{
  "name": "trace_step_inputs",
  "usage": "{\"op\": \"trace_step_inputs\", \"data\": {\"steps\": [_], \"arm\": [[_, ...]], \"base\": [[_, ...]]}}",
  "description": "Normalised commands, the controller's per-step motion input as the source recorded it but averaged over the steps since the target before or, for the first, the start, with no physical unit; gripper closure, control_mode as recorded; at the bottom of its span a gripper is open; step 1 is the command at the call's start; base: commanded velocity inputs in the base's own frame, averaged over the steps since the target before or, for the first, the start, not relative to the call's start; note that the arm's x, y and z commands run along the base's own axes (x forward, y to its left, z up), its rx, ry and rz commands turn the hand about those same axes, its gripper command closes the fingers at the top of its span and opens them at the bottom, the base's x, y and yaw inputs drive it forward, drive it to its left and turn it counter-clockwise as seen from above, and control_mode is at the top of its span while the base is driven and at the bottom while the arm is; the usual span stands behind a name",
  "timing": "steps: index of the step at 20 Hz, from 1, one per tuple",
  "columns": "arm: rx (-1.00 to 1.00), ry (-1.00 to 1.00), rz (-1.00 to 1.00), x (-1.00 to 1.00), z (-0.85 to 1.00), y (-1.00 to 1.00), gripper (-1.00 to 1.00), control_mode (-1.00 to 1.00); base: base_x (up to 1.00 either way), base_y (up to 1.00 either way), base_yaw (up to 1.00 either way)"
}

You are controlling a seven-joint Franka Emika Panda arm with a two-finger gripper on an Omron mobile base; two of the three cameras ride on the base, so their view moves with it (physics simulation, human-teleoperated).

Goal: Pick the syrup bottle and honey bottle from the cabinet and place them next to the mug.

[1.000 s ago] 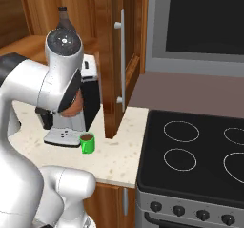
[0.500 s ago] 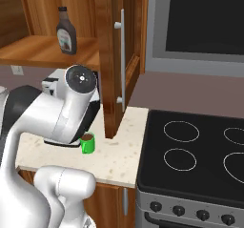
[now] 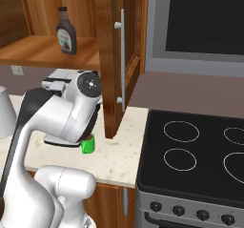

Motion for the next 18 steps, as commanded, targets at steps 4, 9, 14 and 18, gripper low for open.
{"op": "trace_step_inputs", "data": {"steps": [4, 9, 14, 18], "arm": [[0.0, 0.01, 0.0, 0.72, -0.16, -0.03, 1.0, -1.0], [0.0, 0.12, 0.0, 0.79, -0.29, -0.14, 1.0, -1.0], [0.0, 0.14, 0.01, 0.64, -0.4, -0.07, 1.0, -1.0], [0.0, 0.1, 0.03, 0.32, -0.37, 0.0, 1.0, -1.0]], "base": [[0.0, 0.0, 0.0], [0.0, 0.0, 0.0], [0.0, 0.0, 0.0], [0.0, 0.0, 0.0]]}}
